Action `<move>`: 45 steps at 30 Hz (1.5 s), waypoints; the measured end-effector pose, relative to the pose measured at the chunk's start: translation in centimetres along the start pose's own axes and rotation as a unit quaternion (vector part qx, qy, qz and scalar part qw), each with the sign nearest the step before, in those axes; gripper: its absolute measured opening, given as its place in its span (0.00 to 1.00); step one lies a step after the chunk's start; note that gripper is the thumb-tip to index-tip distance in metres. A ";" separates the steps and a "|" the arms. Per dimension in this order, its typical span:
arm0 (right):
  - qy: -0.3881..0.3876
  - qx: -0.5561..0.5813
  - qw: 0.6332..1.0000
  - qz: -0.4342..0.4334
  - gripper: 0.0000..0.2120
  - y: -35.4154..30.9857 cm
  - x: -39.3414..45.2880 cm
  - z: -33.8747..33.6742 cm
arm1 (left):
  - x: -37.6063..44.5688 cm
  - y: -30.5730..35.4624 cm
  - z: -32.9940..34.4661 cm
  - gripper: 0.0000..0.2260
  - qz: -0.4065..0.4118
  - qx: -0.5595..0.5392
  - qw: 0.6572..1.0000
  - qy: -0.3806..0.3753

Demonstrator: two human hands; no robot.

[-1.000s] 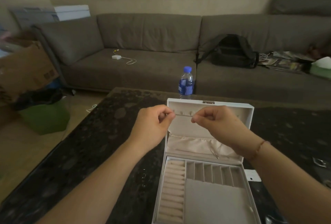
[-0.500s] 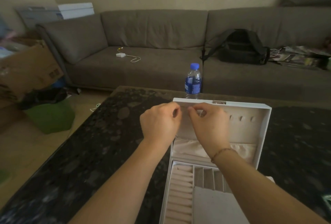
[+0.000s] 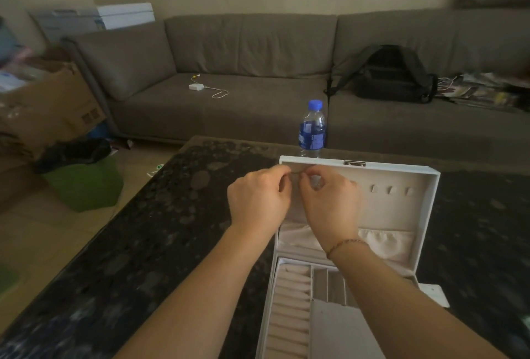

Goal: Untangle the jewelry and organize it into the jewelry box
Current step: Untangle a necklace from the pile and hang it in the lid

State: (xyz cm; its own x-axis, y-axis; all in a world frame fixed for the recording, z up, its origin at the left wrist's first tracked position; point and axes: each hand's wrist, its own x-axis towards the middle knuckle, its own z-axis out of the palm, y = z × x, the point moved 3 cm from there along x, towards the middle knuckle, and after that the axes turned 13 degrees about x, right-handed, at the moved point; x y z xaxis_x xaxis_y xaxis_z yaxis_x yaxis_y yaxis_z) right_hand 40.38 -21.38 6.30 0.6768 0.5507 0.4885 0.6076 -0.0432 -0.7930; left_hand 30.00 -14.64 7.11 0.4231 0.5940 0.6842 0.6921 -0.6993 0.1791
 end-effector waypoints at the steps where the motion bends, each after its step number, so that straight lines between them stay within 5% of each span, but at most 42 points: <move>1: -0.006 0.002 1.000 -0.007 0.08 0.1 -0.1 -0.3 | 0.0 -0.2 -0.2 0.06 0.012 -0.005 1.000 -0.004; 6: -0.092 0.035 0.994 -0.038 0.08 -0.9 -1.2 -3.1 | -0.3 -0.9 -3.0 0.07 0.045 -0.076 0.996 0.021; 11: -0.238 0.251 0.932 0.105 0.11 -3.1 -2.0 -7.0 | -0.5 0.2 -4.2 0.05 0.066 -0.201 0.976 -0.057; 14: -0.236 0.347 0.897 0.138 0.12 -4.2 -2.2 -9.6 | -1.2 2.3 -4.3 0.04 0.067 -0.287 0.944 -0.146; 19: -0.237 0.343 0.898 0.139 0.13 -4.1 -1.7 -11.6 | -1.8 5.0 -4.7 0.07 0.013 -0.443 0.870 -0.216; 26: -0.195 0.376 0.882 0.206 0.18 -2.9 -1.1 -9.5 | -0.8 3.0 -4.1 0.07 -0.087 -0.384 0.910 -0.132; 31: -0.159 0.177 0.960 0.150 0.12 -1.7 -0.4 -6.2 | -0.5 1.1 -2.4 0.04 -0.086 -0.179 0.976 -0.089; 38: -0.127 0.051 0.988 0.073 0.10 -0.9 0.1 -3.2 | -1.3 0.2 -0.8 0.06 -0.114 -0.162 0.979 -0.037; 45: -0.064 -0.007 0.997 0.040 0.18 -0.1 0.9 -1.8 | -0.8 0.3 0.7 0.09 -0.083 -0.094 0.991 0.036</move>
State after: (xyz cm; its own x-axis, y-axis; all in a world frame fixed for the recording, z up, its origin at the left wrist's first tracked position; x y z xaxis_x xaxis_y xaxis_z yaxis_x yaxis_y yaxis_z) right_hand 41.68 -22.35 7.43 0.6659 0.6463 0.3726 0.5594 -0.1021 -0.8226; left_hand 30.27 -14.99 6.13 0.2648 0.6816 0.6822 0.6252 -0.6600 0.4167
